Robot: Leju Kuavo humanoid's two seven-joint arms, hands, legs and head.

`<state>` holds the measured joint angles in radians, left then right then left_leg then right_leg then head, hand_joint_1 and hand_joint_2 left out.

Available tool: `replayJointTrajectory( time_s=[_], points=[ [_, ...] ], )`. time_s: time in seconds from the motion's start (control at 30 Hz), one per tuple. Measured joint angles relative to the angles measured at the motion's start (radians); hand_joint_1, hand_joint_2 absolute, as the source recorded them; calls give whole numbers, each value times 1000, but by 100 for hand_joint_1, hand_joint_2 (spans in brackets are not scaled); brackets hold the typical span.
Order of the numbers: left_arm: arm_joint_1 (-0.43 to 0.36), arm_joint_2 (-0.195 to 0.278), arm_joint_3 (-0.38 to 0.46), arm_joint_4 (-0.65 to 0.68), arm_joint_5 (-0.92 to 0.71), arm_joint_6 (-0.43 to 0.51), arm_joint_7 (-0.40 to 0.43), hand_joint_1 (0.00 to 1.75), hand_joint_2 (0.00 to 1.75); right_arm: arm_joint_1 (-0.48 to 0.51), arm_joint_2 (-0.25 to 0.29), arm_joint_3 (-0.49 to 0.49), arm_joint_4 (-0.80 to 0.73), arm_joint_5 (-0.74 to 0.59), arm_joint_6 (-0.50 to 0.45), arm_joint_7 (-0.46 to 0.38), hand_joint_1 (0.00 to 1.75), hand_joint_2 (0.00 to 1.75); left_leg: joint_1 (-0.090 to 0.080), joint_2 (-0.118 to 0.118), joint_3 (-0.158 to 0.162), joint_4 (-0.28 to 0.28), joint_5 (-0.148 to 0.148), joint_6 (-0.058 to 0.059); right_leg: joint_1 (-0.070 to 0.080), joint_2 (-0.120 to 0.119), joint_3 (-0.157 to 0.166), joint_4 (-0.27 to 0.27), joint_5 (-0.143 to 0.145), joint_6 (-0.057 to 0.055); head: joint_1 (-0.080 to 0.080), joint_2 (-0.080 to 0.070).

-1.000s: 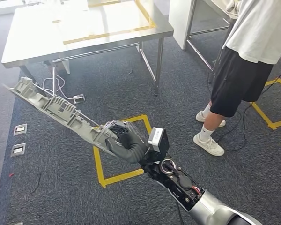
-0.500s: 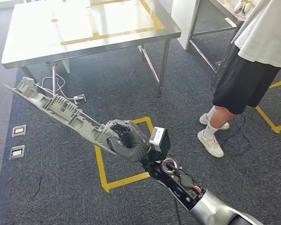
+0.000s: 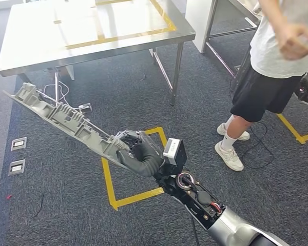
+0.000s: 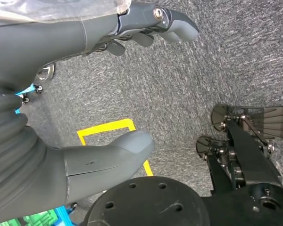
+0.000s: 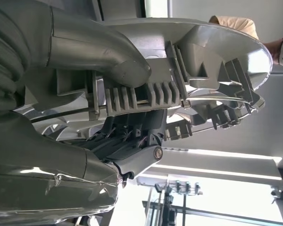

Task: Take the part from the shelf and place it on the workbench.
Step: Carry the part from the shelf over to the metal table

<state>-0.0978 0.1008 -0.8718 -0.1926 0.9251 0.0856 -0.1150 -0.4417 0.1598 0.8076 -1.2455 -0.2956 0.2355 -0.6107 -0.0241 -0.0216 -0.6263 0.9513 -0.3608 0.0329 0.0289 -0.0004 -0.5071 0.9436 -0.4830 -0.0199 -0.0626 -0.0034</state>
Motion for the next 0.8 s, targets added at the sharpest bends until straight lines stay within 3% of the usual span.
replayJointTrajectory(
  time_s=[0.1,0.2,0.23,0.27,0.33,0.4,0.43,0.47,0.53,0.6,0.7,0.73,0.8],
  points=[
    [0,1,-3,0,0,-2,-3,0,175,0,0,0,0,2,6,0,175,175,-1,0,0,-4,-5,3,0,0,6,1,2,2,-1,0],
    [-1,2,-6,-1,0,-6,-8,0,175,-2,2,1,0,2,10,1,175,175,3,-4,23,-29,-25,19,0,1,18,19,11,18,-1,0],
    [-1,2,-7,-1,1,-7,-10,0,175,-4,3,2,0,2,12,1,175,175,8,-4,37,-37,-28,21,-1,2,7,43,0,23,0,0],
    [-1,2,-9,-1,2,-9,-11,0,175,-8,3,2,0,3,14,1,175,175,12,-5,50,-41,-29,23,-3,2,-15,84,-22,29,1,0],
    [0,3,-13,-1,3,-11,-13,0,175,-11,3,3,0,3,17,0,175,175,17,-4,62,-42,-36,24,-15,3,-95,219,-78,44,3,0],
    [1,3,-15,-1,4,-11,-14,0,175,-10,3,3,1,3,17,-1,175,175,24,-4,74,-40,-46,16,-30,3,-164,309,-97,59,4,0],
    [2,3,-15,-1,4,-11,-15,0,175,-10,3,3,1,3,17,-1,175,175,29,-5,81,-37,-52,10,-37,2,-172,300,-80,67,4,0],
    [3,3,-16,-1,4,-11,-15,0,175,-10,3,3,1,3,17,-1,175,175,34,-5,90,-34,-59,4,-44,2,-162,257,-50,73,4,0],
    [4,3,-16,-1,5,-11,-15,0,175,-10,3,3,1,3,15,0,175,175,44,-7,107,-19,-80,-16,-56,1,-115,112,32,83,5,0],
    [3,5,-16,-1,6,-11,-16,0,175,-11,3,3,2,3,14,-1,175,175,47,-8,116,-11,-99,-38,-57,1,-88,25,63,71,5,0],
    [1,5,-16,-1,6,-11,-18,0,175,-11,4,3,3,3,13,-2,175,175,49,-5,121,8,-97,-59,-54,3,-63,14,53,35,2,0],
    [0,5,-16,-1,6,-11,-18,0,175,-12,4,3,3,3,12,-1,175,175,50,0,106,44,-88,-63,-54,3,-47,10,50,27,1,0],
    [-2,6,-17,-1,6,-11,-18,0,175,-12,5,3,3,3,8,-2,175,175,50,9,35,157,-81,-67,-54,2,-15,0,40,17,-1,0]
  ],
)
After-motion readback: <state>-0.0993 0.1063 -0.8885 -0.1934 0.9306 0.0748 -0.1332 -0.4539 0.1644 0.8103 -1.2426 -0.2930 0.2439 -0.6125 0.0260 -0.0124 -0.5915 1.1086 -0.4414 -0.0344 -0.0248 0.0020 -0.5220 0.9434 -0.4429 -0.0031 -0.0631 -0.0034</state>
